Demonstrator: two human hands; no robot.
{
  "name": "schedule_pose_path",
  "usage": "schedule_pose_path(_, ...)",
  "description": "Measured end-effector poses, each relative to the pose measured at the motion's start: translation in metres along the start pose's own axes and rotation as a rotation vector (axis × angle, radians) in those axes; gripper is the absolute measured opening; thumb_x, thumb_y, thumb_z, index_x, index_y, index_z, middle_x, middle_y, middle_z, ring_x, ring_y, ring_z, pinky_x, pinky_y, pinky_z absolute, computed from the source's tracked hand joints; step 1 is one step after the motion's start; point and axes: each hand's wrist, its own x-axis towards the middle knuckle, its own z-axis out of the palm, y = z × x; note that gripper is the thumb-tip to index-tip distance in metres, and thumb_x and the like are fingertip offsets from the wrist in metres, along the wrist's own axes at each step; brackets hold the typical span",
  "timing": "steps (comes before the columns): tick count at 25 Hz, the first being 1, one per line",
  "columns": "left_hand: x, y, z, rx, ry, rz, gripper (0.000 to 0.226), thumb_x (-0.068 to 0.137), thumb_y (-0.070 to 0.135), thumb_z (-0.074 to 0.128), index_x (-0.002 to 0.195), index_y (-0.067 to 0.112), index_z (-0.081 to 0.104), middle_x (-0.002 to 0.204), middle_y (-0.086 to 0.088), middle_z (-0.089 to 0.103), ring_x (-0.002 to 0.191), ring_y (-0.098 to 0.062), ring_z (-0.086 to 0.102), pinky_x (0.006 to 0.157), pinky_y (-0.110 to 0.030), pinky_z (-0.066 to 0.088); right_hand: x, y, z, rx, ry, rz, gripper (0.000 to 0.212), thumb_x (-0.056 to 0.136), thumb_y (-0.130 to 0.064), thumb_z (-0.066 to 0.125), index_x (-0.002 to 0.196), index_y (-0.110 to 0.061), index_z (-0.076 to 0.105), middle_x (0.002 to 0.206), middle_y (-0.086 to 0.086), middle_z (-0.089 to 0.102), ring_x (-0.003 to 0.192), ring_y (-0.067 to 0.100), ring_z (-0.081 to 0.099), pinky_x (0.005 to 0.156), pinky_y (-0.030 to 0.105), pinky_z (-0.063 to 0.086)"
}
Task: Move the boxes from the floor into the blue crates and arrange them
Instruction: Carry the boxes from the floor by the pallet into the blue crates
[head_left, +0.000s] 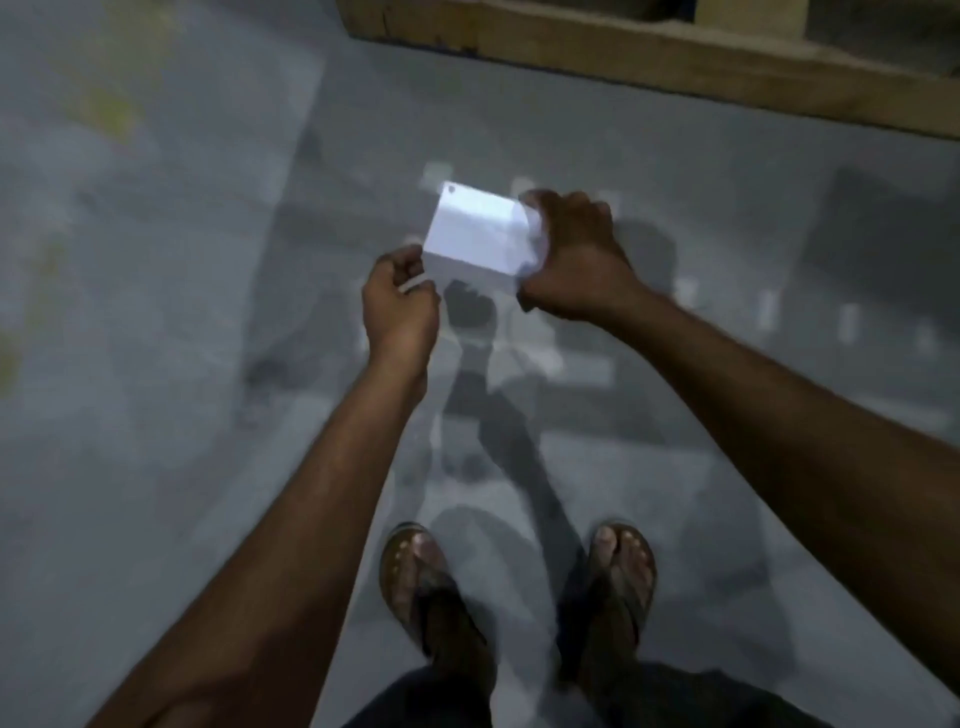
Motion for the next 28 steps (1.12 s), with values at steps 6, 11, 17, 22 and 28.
schedule_pose_path(6,-0.166,0.154,-0.056,0.088,-0.118,-0.027,0.038,0.093,0.001,0.058,0.123,0.022,0.066,0.12,0.003,0.068,0.107,-0.015,0.066,0.09,-0.029,0.054,-0.134,-0.052,-0.193,0.169,0.113,0.041,0.098,0.06,-0.028,0.087,0.146,-0.021,0.041,0.135,0.008,0.049,0.126,0.032,0.038,0.089,0.034,0.04)
schedule_pose_path(11,-0.276,0.295,-0.075,0.133,-0.207,0.166,0.034,0.094,0.002,0.061,0.12,0.023,0.067,0.119,0.004,0.07,0.107,-0.009,0.066,0.096,-0.029,0.054,-0.222,-0.1,-0.349,0.249,0.266,0.013,0.101,0.059,-0.037,0.087,0.147,-0.025,0.038,0.141,0.004,0.045,0.131,0.028,0.037,0.097,0.036,0.037)
schedule_pose_path(17,-0.387,0.423,-0.084,0.191,-0.314,0.408,0.026,0.094,0.011,0.066,0.113,0.028,0.068,0.108,0.01,0.07,0.098,-0.002,0.065,0.094,-0.028,0.053,-0.355,-0.125,-0.462,0.326,0.435,0.039,0.103,0.057,-0.034,0.083,0.148,-0.024,0.037,0.138,0.006,0.044,0.127,0.03,0.036,0.092,0.037,0.039)
schedule_pose_path(22,-0.462,0.455,-0.109,0.302,-0.547,0.527,0.02,0.093,0.016,0.069,0.107,0.03,0.07,0.106,0.007,0.073,0.101,-0.011,0.068,0.092,-0.034,0.055,-0.481,-0.12,-0.49,0.474,0.556,0.204,0.101,0.053,-0.041,0.088,0.142,-0.033,0.04,0.134,0.001,0.045,0.124,0.024,0.041,0.093,0.034,0.041)
schedule_pose_path(28,-0.583,0.47,-0.115,0.295,-0.825,0.682,0.009,0.097,0.026,0.067,0.104,0.029,0.071,0.1,0.009,0.073,0.092,-0.004,0.066,0.078,-0.022,0.05,-0.639,-0.112,-0.494,0.928,0.694,0.461,0.092,0.051,-0.05,0.089,0.127,-0.029,0.042,0.128,0.001,0.05,0.11,0.019,0.057,0.075,0.037,0.06)
